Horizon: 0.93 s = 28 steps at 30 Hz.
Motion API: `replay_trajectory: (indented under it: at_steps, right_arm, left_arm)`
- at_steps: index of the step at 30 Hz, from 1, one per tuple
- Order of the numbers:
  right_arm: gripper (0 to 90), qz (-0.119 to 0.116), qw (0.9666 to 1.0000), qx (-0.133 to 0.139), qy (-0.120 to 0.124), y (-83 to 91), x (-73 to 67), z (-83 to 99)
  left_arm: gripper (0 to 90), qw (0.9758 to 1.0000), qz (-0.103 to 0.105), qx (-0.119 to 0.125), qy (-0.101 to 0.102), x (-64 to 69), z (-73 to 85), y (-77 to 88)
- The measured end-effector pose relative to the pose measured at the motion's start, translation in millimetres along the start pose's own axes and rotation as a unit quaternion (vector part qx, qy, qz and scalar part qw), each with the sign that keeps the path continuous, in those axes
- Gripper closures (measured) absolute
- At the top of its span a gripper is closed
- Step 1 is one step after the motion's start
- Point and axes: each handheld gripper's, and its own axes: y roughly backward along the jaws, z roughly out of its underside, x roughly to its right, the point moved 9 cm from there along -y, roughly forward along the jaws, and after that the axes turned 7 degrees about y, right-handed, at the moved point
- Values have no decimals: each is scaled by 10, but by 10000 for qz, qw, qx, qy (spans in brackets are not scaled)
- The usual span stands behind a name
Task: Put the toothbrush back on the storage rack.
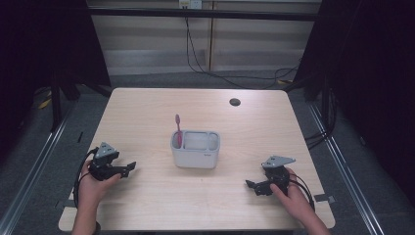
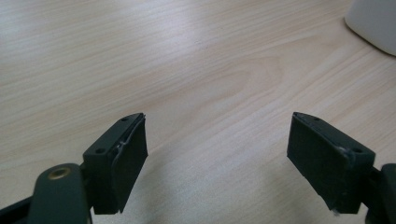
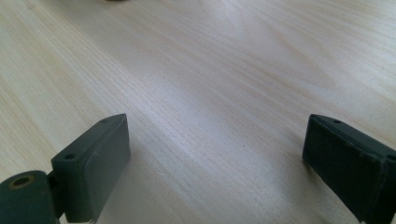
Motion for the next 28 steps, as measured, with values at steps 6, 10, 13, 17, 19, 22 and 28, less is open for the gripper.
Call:
replay_trajectory:
  at_steps: [6, 10, 13, 17, 19, 22, 28]
  right_arm:
    - [70, 0, 10000, -1, 0, 0, 0, 0]
    - [70, 0, 10000, 1, 0, 0, 0, 0]
    - [70, 1, 10000, -1, -1, 0, 0, 0]
    - [70, 0, 10000, -3, -4, 0, -1, 1]
    - [70, 0, 10000, 0, 0, 0, 0, 0]
    - [70, 0, 10000, 0, -1, 0, 0, 0]
    - [70, 0, 10000, 0, -1, 0, 0, 0]
  left_arm:
    - [197, 10000, -55, -38, -63, -10, 39, -31]
    - [196, 9998, -21, -152, -141, -4, 91, -58]
    - [190, 9998, -40, -132, -129, -7, 95, -66]
    - [193, 9999, -62, -126, -100, -7, 96, -68]
    - [193, 9999, -16, -155, 21, 4, 103, -73]
    - [185, 9999, -33, -142, 33, 6, 102, -76]
    - [178, 9998, 4, -186, 4, 6, 107, -74]
